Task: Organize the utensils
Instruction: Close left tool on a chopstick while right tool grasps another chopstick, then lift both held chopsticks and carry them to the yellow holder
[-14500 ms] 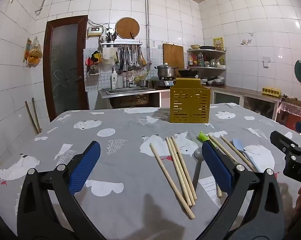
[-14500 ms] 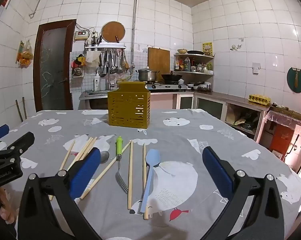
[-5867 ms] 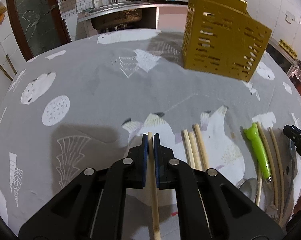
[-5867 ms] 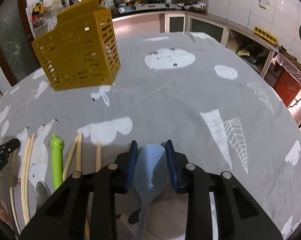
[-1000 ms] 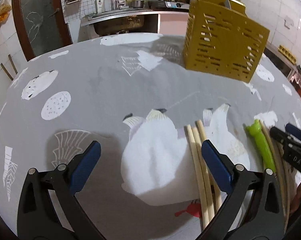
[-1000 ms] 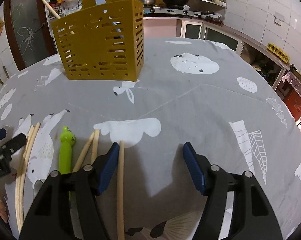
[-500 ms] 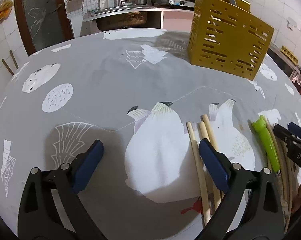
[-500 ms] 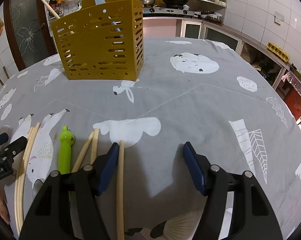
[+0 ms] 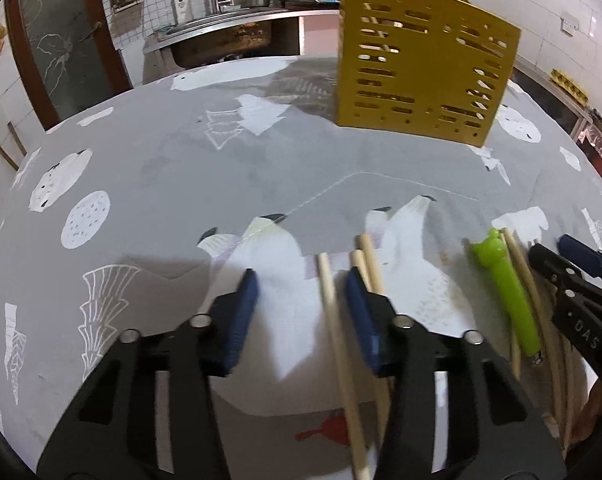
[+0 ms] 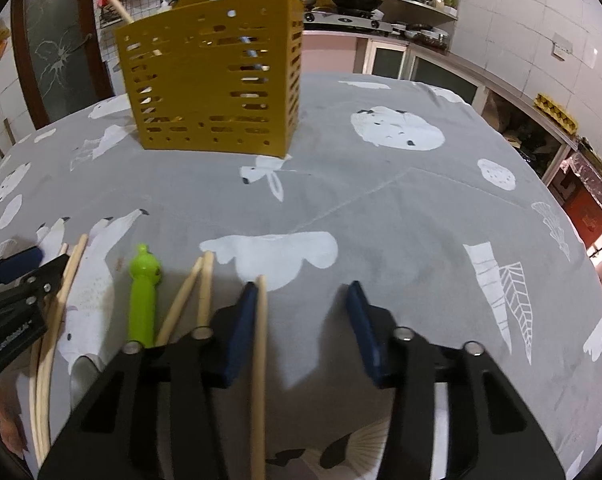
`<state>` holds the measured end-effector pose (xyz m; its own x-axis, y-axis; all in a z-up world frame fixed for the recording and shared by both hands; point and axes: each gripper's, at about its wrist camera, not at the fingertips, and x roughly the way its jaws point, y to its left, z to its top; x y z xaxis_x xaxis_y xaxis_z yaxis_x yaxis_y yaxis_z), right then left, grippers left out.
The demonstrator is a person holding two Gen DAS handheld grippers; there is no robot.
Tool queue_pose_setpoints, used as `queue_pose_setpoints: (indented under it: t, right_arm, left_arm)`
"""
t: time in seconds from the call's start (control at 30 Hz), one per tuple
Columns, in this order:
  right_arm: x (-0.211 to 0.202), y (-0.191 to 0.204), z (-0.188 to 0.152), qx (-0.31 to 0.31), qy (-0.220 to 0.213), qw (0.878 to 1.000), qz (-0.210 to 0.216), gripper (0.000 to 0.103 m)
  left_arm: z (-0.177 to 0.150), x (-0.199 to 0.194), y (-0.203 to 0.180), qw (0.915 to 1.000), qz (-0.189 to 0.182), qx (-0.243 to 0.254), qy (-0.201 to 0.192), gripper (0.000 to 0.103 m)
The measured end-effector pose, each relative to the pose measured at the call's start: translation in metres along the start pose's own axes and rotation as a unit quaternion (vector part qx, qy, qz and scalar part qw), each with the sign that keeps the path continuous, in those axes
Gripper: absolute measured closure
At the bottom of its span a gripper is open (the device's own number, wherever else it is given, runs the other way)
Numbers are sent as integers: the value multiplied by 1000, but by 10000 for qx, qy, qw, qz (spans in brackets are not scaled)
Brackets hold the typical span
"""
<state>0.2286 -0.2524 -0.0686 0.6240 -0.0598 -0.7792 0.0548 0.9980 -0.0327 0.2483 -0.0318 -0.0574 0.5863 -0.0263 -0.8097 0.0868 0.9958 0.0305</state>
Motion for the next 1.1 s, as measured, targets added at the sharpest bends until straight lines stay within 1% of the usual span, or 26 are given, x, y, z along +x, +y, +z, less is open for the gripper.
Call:
queue_pose_setpoints:
  t: [0.03, 0.07, 0.13, 0.2, 0.23, 0.27, 0.37, 0.47, 0.67, 0.8, 0.9, 1.1]
  right_arm:
    - [0, 0, 1, 5, 15, 10000, 28, 66]
    - [0, 0, 2, 6, 28, 10000, 42, 69]
    - [3, 1, 4, 4, 40, 10000, 31, 72]
    - [7, 1, 7, 52, 48, 10000, 58, 79]
    - [8, 1, 9, 86, 42, 9999, 67, 80]
    - [9, 2, 10, 95, 39, 9999, 71, 84]
    - [11, 2, 12, 130, 20, 9999, 105, 93]
    - [10, 1, 13, 188, 4, 9997, 150, 98]
    - [-2, -7, 16, 344, -163, 9988, 292, 98]
    - [-17, -15, 21, 430, -395, 9977, 335, 98]
    - [-30, -21, 26, 477, -638, 9962, 341, 98]
    - [-63, -29, 37, 563, -1267, 9900, 264, 98]
  left_arm:
    - [0, 0, -2, 10000, -28, 33, 14, 72]
    - [0, -1, -4, 10000, -56, 59, 31, 75]
    - [2, 1, -6, 10000, -53, 54, 51, 79]
    - [6, 3, -5, 9999, -100, -38, 88, 84]
    - [8, 4, -4, 9998, -121, -76, 106, 88]
    - [10, 6, -3, 9997, -145, -119, 127, 91]
    - [13, 9, 0, 9995, -202, -184, 145, 97]
    - [13, 10, -1, 9996, -208, -179, 115, 98]
    - [14, 5, 1, 9995, -248, -183, 27, 99]
    - [19, -4, 6, 9991, -270, -291, -112, 99]
    - [25, -20, 9, 9983, -319, -335, -349, 99]
    - [36, -64, 14, 9931, -441, -376, -1020, 100]
